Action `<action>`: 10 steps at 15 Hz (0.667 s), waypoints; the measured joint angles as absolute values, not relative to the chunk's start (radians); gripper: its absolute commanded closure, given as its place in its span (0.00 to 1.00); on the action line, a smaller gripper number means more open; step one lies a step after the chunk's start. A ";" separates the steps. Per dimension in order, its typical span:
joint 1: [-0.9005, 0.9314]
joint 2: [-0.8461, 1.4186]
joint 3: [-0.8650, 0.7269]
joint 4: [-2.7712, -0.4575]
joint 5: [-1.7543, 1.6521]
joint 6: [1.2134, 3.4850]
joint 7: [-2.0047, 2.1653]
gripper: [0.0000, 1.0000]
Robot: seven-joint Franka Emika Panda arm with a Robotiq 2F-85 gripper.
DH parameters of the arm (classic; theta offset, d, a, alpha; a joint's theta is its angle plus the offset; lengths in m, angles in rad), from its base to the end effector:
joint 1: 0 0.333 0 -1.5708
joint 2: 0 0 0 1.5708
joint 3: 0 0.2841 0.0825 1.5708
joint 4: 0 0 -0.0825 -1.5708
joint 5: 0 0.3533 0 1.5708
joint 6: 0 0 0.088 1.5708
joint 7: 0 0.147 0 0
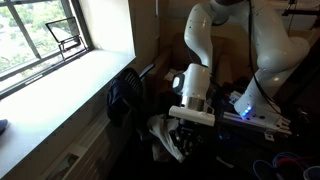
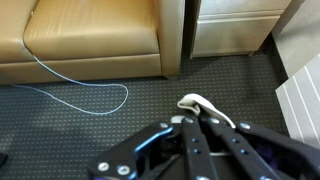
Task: Remove the t-shirt from the couch and put it on the armrest of the chair
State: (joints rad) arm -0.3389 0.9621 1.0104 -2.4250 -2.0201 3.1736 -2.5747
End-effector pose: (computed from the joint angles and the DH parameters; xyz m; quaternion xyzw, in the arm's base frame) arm 0.1783 0.3803 0.1625 -0.7312 0.5606 0.3234 0.2156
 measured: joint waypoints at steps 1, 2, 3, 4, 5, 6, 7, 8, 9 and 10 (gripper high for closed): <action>-0.287 0.914 0.994 -2.425 -1.983 3.174 -2.581 0.73; -0.234 0.866 0.968 -2.424 -1.933 3.175 -2.607 0.96; -0.203 0.836 0.958 -2.422 -1.920 3.174 -2.597 0.91; -0.197 0.830 0.961 -2.421 -1.920 3.173 -2.588 0.84; -0.201 0.833 0.961 -2.420 -1.921 3.173 -2.588 0.76; -0.209 0.840 0.961 -2.420 -1.924 3.173 -2.589 0.48; -0.217 0.848 0.961 -2.420 -1.926 3.173 -2.590 0.93; -0.215 0.850 0.957 -2.421 -1.926 3.174 -2.595 0.94; -0.195 0.841 0.937 -2.422 -1.932 3.190 -2.599 1.00; -0.152 0.816 0.898 -2.427 -1.932 3.222 -2.605 1.00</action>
